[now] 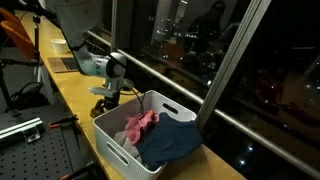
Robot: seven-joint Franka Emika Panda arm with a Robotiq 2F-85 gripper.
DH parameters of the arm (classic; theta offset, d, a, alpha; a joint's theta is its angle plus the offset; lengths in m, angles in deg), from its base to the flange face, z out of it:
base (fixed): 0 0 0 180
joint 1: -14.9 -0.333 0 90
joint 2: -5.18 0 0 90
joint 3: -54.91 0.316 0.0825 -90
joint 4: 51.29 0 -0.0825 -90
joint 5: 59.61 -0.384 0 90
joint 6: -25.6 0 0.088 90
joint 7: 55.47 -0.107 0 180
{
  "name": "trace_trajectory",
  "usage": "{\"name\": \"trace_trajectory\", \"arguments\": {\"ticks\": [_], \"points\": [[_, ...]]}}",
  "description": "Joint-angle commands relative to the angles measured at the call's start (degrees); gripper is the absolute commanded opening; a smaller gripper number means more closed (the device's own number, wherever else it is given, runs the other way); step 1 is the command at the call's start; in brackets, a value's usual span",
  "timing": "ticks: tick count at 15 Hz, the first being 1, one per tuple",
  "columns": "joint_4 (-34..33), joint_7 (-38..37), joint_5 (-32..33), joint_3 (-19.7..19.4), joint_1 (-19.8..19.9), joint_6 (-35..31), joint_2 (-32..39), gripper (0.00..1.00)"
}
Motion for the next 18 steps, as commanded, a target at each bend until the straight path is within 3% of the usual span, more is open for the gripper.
{"name": "trace_trajectory", "arguments": {"ticks": [1, 2, 4, 13, 15, 18], "points": [[1.52, 2.20, -0.65, -0.29, 1.13, -6.84, 1.92, 1.00], [1.77, 2.57, -0.76, -0.35, 1.28, -7.79, 2.14, 1.00], [1.91, 3.36, -1.02, -0.30, 1.53, -8.94, 2.42, 0.74], [0.70, 4.43, -1.95, 0.31, 0.14, -8.52, 2.17, 0.06], [-0.24, 3.91, -1.85, 0.52, -1.36, -6.11, 1.26, 0.00], [-2.41, 2.92, -1.36, 0.77, -4.55, -0.25, -1.19, 0.00]]}}
